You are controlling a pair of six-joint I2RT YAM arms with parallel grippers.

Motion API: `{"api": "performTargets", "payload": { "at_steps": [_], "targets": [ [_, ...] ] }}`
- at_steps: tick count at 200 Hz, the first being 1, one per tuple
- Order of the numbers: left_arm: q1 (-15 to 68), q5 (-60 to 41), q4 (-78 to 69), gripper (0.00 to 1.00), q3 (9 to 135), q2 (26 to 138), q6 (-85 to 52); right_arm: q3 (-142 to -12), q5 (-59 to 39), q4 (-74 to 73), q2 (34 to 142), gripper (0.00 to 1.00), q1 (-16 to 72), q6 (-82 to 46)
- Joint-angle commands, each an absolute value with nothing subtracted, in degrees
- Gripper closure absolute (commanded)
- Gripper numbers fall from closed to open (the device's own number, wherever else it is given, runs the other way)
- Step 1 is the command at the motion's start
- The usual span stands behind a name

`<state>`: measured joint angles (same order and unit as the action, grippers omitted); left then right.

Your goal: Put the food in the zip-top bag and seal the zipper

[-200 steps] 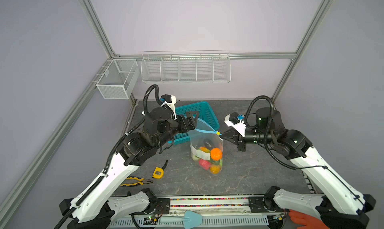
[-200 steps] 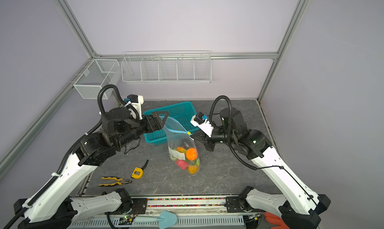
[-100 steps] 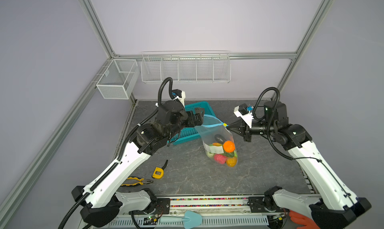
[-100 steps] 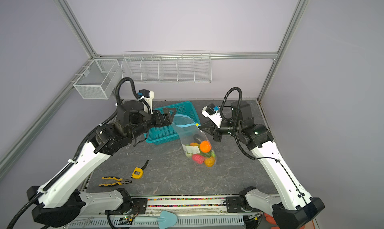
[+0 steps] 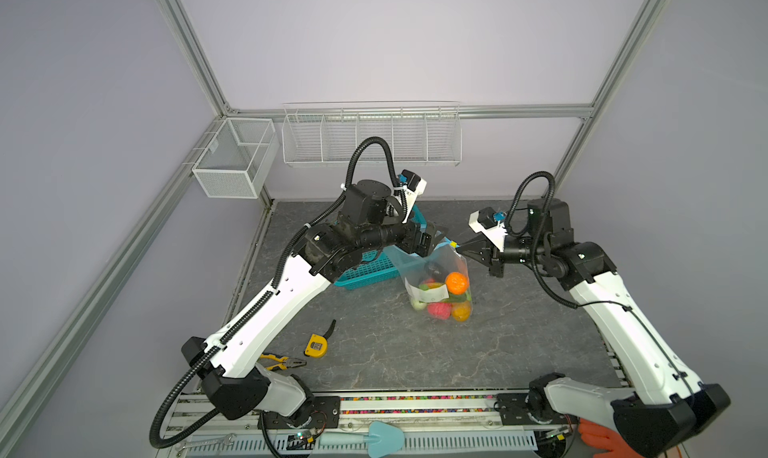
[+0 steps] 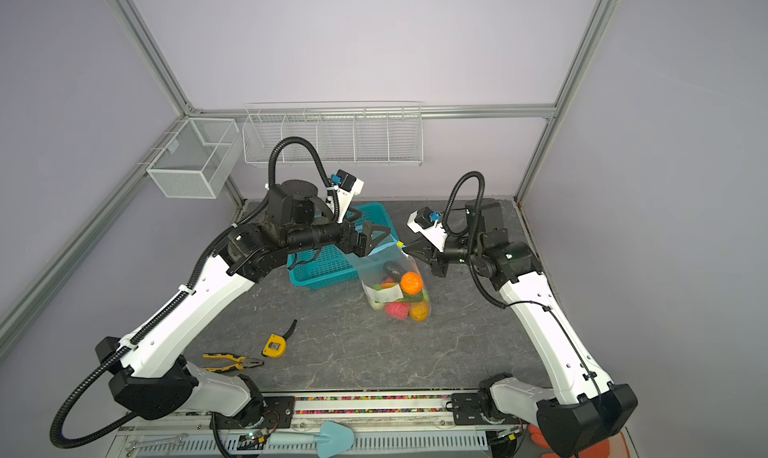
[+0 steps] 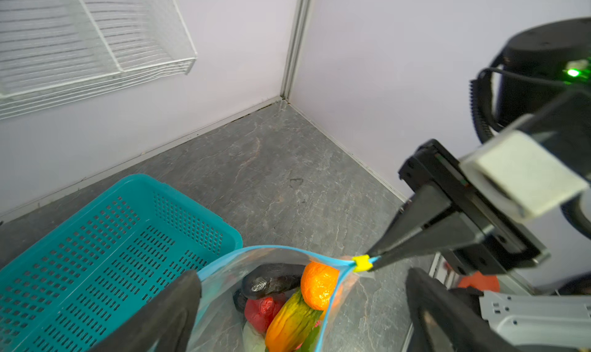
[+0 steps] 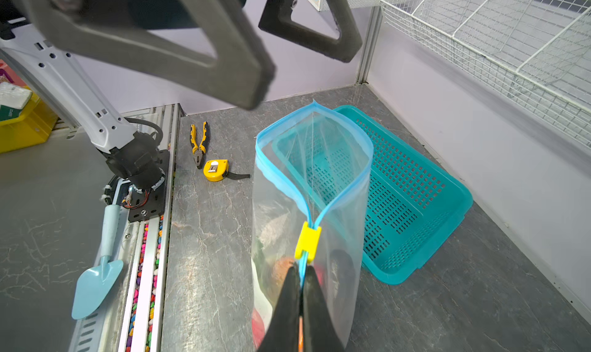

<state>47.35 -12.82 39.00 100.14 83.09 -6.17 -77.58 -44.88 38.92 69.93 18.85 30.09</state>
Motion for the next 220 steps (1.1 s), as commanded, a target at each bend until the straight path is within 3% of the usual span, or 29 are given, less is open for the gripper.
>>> {"api": "performTargets", "payload": {
  "at_steps": [1,47,121,133,149,220],
  "targets": [
    [47.1,-18.0,41.5,0.04,102.0,84.9,1.4,-79.8,-50.3,41.3,71.9,0.94,17.5,35.4],
    [47.1,-21.4,37.9,0.04,106.6,90.7,8.1,-82.4,-58.3,44.6,75.1,0.94,12.4,37.7],
    [47.4,-27.9,46.2,0.05,117.8,100.9,11.0,-84.4,-56.7,44.1,76.2,0.94,10.1,35.1],
    [47.5,-29.0,48.8,0.10,119.2,102.0,11.3,-84.7,-56.0,44.6,76.1,0.94,10.1,35.1],
    [47.5,-30.1,50.2,0.24,119.3,102.6,11.7,-84.2,-56.0,44.4,75.7,0.94,9.8,34.9],
    [47.7,-32.6,56.0,0.54,122.4,105.1,13.7,-83.8,-56.0,42.0,76.0,0.94,9.4,32.3]
  ]
}}
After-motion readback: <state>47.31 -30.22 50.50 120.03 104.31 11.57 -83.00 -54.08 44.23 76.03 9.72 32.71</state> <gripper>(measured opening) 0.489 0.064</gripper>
